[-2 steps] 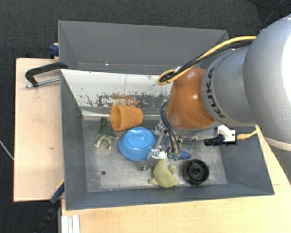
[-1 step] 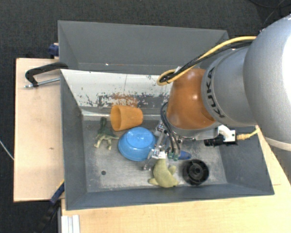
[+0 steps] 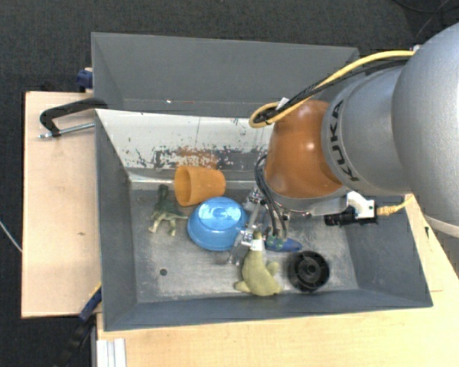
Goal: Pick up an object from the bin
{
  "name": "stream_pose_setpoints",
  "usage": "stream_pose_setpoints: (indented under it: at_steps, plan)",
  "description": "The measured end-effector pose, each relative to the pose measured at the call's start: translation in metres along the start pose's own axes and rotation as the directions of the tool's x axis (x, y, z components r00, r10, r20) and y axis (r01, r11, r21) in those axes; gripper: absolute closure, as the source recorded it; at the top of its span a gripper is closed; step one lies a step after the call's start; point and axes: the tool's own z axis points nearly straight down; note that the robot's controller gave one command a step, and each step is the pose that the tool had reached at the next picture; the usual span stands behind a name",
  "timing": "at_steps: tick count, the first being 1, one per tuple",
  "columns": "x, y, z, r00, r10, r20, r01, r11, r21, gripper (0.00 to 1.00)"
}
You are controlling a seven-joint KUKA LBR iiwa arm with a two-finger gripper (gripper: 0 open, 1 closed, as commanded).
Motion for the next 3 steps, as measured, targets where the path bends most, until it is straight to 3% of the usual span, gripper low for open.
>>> stream_pose_setpoints:
  at_steps: [2, 3]
  plan:
    - [-0.004, 0.004, -0.095, 1.000, -0.004, 0.005, 0.004, 1.000, -0.002, 1.00]
    - [-0.005, 0.005, -0.106, 1.000, -0.006, 0.001, 0.006, 1.000, 0.000, 1.00]
